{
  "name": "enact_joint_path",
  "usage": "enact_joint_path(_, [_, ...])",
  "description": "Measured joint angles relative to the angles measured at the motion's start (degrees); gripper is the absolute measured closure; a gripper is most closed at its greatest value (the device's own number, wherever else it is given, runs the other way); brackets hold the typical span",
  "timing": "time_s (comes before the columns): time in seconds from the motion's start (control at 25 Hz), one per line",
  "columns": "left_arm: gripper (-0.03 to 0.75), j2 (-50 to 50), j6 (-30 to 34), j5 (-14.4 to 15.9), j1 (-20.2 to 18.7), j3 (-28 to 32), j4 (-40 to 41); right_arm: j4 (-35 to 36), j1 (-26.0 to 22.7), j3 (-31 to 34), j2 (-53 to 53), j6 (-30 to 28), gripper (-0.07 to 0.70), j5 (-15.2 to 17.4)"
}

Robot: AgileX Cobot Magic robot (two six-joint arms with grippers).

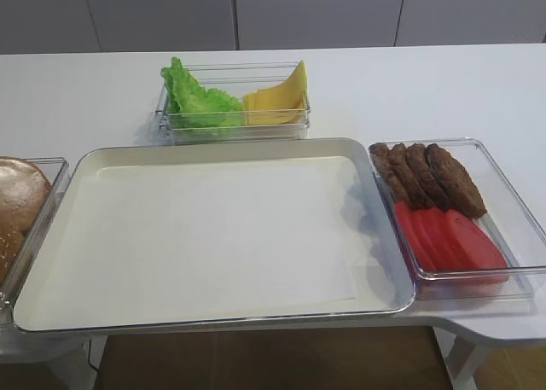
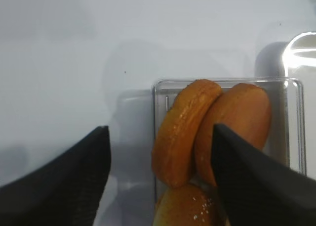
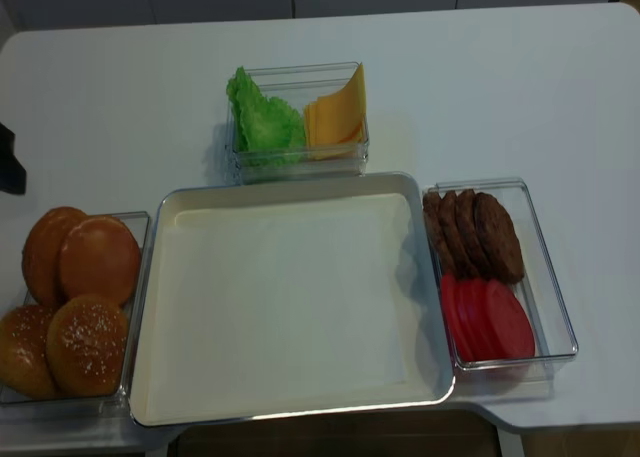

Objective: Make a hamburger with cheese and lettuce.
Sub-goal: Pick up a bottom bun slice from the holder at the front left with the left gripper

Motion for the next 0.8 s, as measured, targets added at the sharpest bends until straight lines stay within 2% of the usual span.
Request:
enact_joint_path(0.2, [0.239, 3.38, 4.93, 1.38, 0.00, 0.00, -0.34, 0.00, 0.00, 0.00, 0.00, -0.10, 0.163, 0.00])
enact_joint_path(0.4, [0.239, 4.94, 9.14, 1.46, 0.00, 0.00, -3.52, 0.00, 0.00, 0.00, 0.00, -0.10, 0.163, 0.00])
enact_joint_path(0.8, [0.239, 7.26, 10.61, 1.51, 0.00, -0.07, -4.47, 0.00, 0.00, 0.00, 0.00, -0.10, 0.163, 0.00])
